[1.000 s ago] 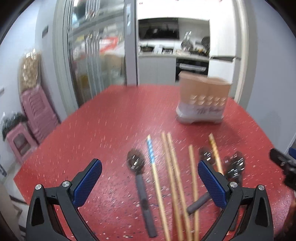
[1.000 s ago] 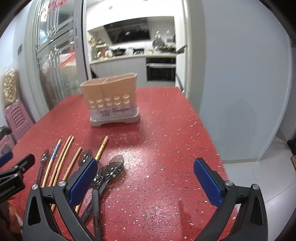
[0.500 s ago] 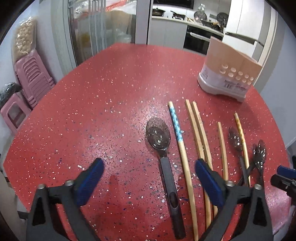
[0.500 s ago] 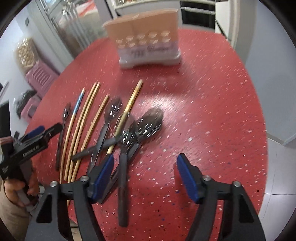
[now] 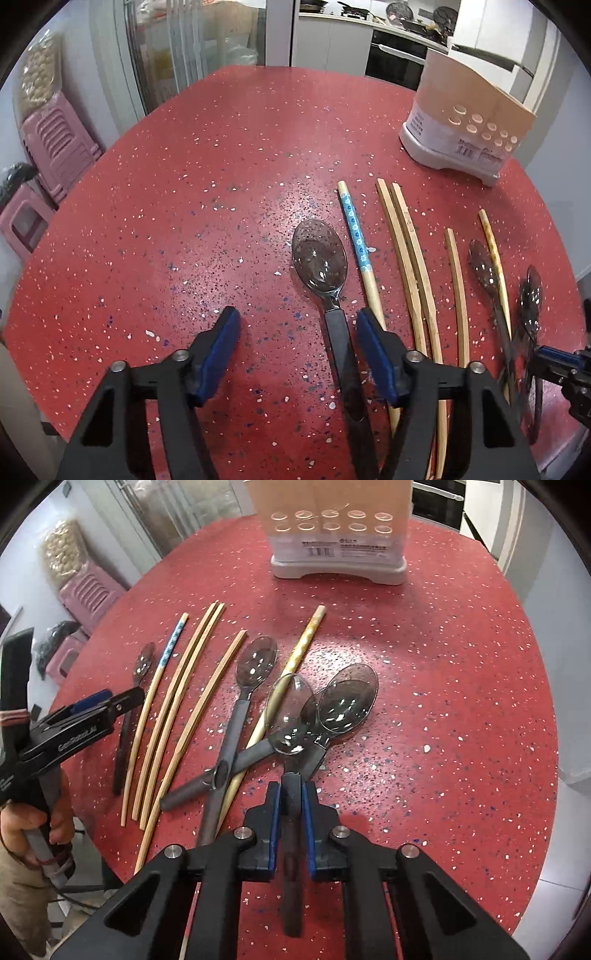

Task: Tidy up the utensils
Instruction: 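Lower the right tool onto a dark-handled spoon and grasp it, then carry the spoon to the beige caddy and open the right tool inside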

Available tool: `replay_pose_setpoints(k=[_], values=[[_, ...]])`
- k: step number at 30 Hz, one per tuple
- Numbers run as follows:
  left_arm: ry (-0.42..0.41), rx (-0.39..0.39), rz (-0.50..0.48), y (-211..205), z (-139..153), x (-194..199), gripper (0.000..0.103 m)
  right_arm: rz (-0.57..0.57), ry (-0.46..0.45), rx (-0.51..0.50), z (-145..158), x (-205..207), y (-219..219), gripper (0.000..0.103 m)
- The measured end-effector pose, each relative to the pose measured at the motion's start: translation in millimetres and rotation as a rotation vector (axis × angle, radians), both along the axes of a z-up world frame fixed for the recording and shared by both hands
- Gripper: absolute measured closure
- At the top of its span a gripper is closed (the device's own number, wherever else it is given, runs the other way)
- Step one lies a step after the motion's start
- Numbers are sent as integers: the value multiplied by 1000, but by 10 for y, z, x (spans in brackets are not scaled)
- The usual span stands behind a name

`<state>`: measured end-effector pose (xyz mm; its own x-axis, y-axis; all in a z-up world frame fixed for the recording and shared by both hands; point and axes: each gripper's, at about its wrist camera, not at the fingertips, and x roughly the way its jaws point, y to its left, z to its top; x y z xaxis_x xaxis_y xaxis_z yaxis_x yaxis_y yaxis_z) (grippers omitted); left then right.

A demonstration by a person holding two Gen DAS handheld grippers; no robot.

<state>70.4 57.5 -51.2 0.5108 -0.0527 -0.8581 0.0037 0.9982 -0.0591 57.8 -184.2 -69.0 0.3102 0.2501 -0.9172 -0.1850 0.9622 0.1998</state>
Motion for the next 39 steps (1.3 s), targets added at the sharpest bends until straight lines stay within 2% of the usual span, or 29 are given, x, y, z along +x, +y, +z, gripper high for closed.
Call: replay_pose_setpoints(k=[4,6,11,12,13,14,15,16,18,27,33,39], values=[[13,34,-15,-36,13,-16,16,-4,16,42,-20,1,-65,90],[19,42,-17,-67,18,-18,16,-6,23,55,-27,26,-79,87],[26,59,-33,-124,29,33,17,-5,38,79,-60,56,-86,89],[28,47,-43,-125,31,36,21,-2,39,85,-59,53,-104,91],[22,39,-53,-136,44,31,36,-1,38,91,-56,50,-108,91],[17,38,-60,-138,56,36,57,-1,37,93,-56,47,-104,91],[17,30,-63,-132,65,32,63,1,34,100,-36,21,-107,91],[16,15,-61,-118,66,40,65,2,32,109,-40,29,-107,91],[12,-38,-59,-76,65,37,65,0,26,136,-25,31,-138,91],[-56,-183,-23,99,211,-124,66,-26,-23,249,163,28,-371,91],[-158,-224,-21,55,604,-79,66,-45,-99,293,433,99,-502,91],[-251,-265,-52,-76,1060,77,66,-53,-227,318,818,237,-611,91]])
